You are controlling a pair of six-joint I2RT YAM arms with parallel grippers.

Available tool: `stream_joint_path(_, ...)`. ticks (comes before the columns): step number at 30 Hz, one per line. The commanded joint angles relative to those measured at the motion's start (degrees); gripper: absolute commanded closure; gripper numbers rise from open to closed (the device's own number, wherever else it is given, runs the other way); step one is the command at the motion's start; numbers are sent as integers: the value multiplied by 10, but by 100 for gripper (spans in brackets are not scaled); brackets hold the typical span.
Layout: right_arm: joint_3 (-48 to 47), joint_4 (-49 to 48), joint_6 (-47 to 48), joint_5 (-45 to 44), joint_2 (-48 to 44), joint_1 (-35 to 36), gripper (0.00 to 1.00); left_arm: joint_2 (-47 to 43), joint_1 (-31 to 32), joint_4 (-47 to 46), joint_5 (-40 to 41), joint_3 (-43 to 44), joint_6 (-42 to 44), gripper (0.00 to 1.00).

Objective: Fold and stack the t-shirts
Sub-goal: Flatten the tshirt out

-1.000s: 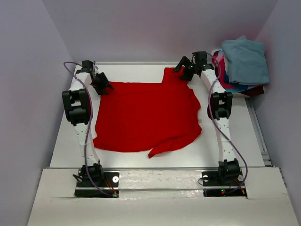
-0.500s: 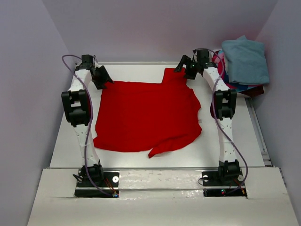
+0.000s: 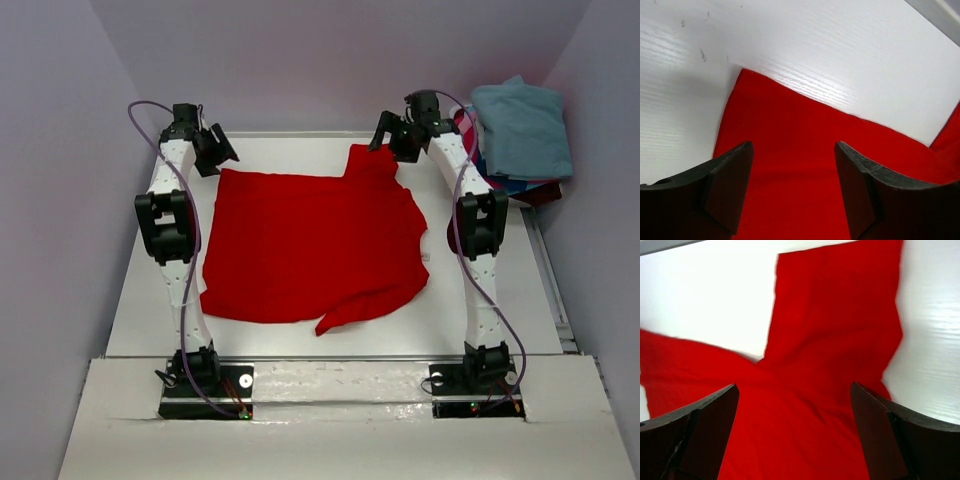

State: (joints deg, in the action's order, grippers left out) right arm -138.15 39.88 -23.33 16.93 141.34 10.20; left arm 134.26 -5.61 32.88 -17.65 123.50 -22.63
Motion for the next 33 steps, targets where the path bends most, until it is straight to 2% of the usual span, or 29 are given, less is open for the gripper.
stream_joint_path(1,-57,56,-8,-80,29,-4,2,30,1,28,31,47,-4,15)
stream_joint_path(5,-75,64,-12,-102,53,-4,2,54,-18,26,28,97,5,4)
stream_joint_path(8,-76,64,-9,-111,62,-4,1,61,-24,14,21,101,11,1)
stream_joint_path(17,-99,41,-2,-108,90,-9,1,93,-29,-3,10,118,6,1)
stream_joint_path(33,-113,-27,15,-109,128,-25,1,101,-34,-7,-23,92,4,2)
